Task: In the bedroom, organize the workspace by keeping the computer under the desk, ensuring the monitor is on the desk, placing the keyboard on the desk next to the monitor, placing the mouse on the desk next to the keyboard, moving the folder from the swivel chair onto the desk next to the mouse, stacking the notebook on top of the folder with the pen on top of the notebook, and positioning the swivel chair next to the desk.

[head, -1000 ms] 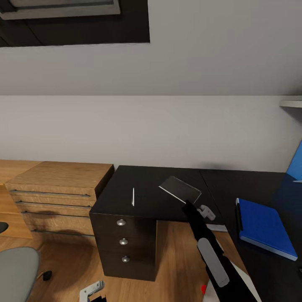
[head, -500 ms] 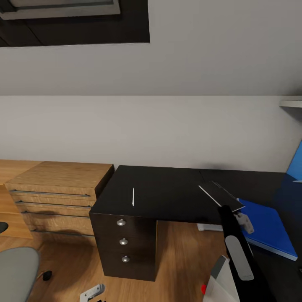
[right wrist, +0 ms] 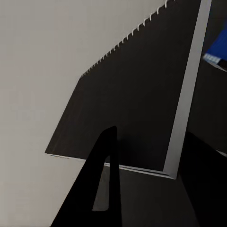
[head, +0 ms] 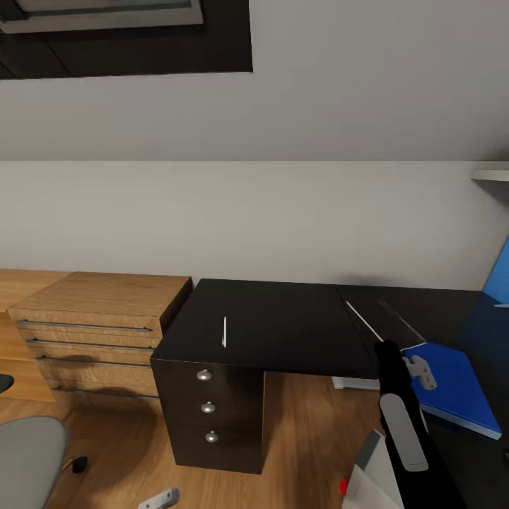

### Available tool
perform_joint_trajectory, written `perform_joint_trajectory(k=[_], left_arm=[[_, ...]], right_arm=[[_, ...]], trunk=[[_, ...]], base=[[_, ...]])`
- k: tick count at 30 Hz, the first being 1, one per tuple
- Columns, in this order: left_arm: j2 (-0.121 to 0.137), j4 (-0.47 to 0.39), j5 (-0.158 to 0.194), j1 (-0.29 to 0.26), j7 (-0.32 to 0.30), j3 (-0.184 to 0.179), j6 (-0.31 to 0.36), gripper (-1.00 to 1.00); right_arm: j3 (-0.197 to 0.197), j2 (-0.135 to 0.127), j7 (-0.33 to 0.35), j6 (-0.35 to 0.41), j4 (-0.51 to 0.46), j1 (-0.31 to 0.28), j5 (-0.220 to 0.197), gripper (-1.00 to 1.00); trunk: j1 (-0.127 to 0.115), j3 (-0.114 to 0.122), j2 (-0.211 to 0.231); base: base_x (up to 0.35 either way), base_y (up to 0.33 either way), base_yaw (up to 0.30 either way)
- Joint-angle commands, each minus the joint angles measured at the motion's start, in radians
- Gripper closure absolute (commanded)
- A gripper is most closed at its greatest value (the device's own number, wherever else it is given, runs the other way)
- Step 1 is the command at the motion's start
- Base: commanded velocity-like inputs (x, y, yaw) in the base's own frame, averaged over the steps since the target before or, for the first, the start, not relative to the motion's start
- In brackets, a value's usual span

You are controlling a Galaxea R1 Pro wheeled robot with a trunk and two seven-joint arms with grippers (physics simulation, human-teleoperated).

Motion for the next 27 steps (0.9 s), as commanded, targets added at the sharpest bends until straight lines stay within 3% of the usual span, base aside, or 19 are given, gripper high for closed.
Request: perform_joint_trajectory(k=[1,9,13,18,27], left_arm=[[0.001,-0.001,0.01,0.0,0.009,-0.004,0.002,-1.0],[0.001,-0.001,0.011,0.0,0.009,-0.006,0.001,-1.0],[0.001,-0.001,0.01,0.0,0.009,-0.006,0.001,-1.0],[0.001,-0.001,0.01,0.0,0.009,-0.006,0.001,-1.0],[0.001,-0.001,0.011,0.0,0.009,-0.006,0.001,-1.0]], right_arm=[[0.004,0.002,-0.001,-0.005,-0.01,-0.001,-0.011,1.0],[0.02,0.006,0.0,-0.006,-0.017,-0.001,-0.014,1.0],[0.023,0.027,0.003,-0.008,-0.016,-0.001,-0.01,1.0],[0.022,0.032,0.004,-0.007,-0.013,-0.001,-0.01,1.0],[0.022,0.032,0.003,-0.007,-0.013,-0.001,-0.009,1.0]], trunk=[[0.0,-0.001,-0.001],[0.0,-0.001,-0.001],[0.0,-0.001,-0.001],[0.0,-0.001,-0.001],[0.0,-0.001,-0.001]], base=[[0.0,0.0,0.0],[0.0,0.0,0.0],[0.0,0.0,0.0],[0.0,0.0,-0.006],[0.0,0.0,-0.229]])
